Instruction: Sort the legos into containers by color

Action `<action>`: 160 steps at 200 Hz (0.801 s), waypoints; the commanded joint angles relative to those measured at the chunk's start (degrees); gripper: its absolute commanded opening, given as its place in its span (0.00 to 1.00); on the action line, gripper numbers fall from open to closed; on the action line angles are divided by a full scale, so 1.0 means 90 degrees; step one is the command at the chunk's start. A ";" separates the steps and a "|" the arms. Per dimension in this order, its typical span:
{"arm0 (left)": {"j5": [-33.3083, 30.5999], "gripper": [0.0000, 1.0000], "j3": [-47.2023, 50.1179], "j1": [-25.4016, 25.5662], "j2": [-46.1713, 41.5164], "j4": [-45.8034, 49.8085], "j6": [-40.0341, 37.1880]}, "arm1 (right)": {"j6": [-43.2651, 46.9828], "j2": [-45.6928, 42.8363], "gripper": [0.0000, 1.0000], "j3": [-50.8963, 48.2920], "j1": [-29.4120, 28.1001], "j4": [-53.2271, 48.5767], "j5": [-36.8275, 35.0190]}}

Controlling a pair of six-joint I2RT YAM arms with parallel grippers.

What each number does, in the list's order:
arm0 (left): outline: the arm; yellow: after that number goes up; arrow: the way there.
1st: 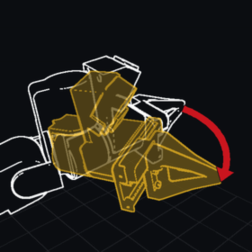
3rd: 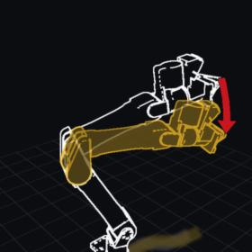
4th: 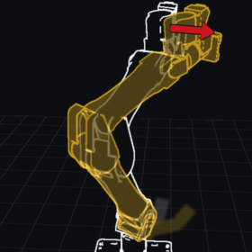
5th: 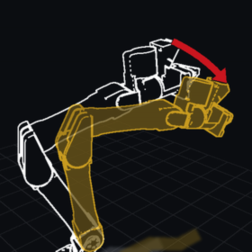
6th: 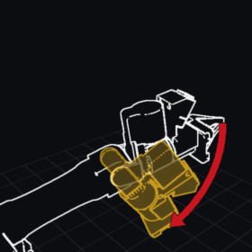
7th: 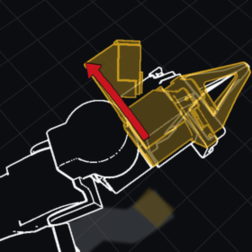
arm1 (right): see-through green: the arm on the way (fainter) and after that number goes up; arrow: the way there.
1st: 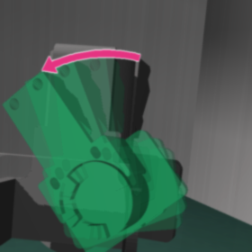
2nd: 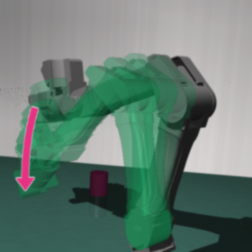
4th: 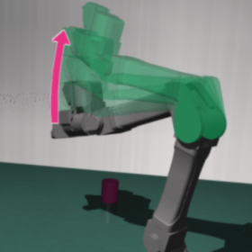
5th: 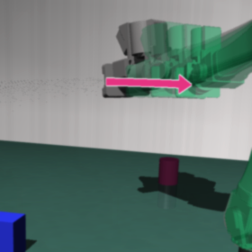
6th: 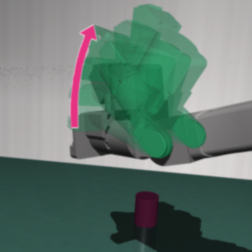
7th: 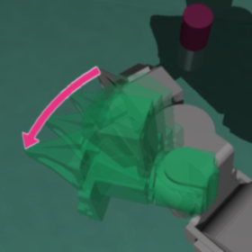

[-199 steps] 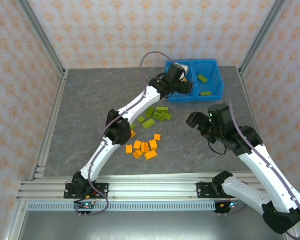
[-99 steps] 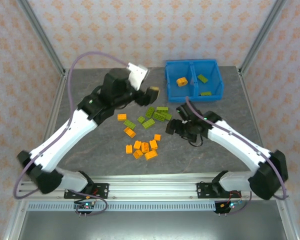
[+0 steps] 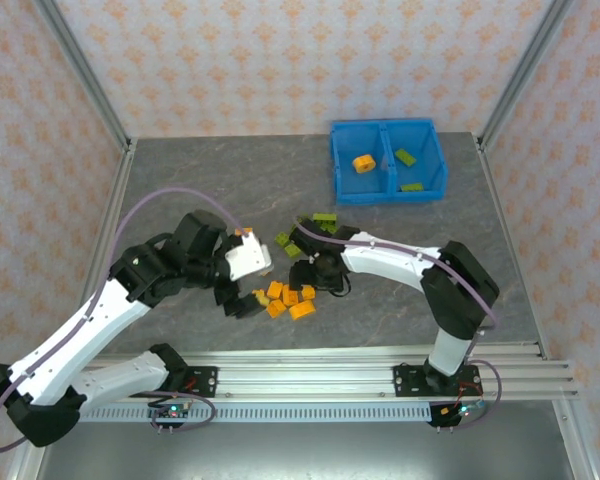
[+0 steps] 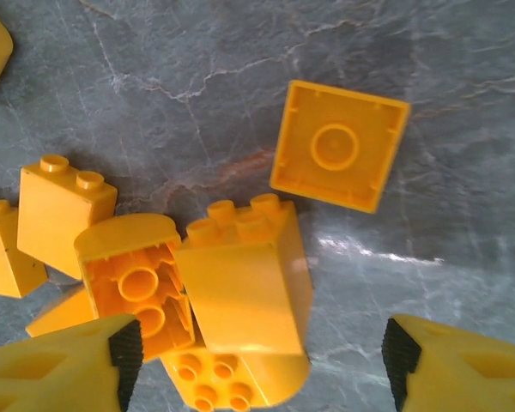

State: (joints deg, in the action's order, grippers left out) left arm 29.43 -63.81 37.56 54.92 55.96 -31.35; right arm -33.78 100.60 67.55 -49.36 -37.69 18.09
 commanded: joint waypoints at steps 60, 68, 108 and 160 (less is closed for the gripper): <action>0.0214 1.00 0.0862 0.0104 -0.0847 0.0309 -0.1372 | 0.0015 0.0549 0.42 0.0275 -0.0072 -0.0008 -0.0202; 0.0193 1.00 0.0897 0.0104 -0.0838 0.0183 -0.1363 | -0.0009 0.0474 0.36 0.0293 -0.0072 -0.0080 -0.0334; 0.0042 1.00 0.1105 0.0103 -0.1071 -0.0844 -0.1033 | -0.0122 -0.0632 0.30 0.0399 -0.0049 -0.0337 -0.1421; 0.0378 1.00 0.1409 0.0104 -0.1453 -0.2531 -0.0261 | -0.0368 -0.1570 0.31 0.1258 0.1176 -0.0215 -0.2842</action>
State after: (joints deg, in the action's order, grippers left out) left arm 31.38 -51.99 38.26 42.74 42.50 -37.45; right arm -35.53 88.03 74.30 -44.86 -39.81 2.50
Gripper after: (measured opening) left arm 0.996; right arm 0.316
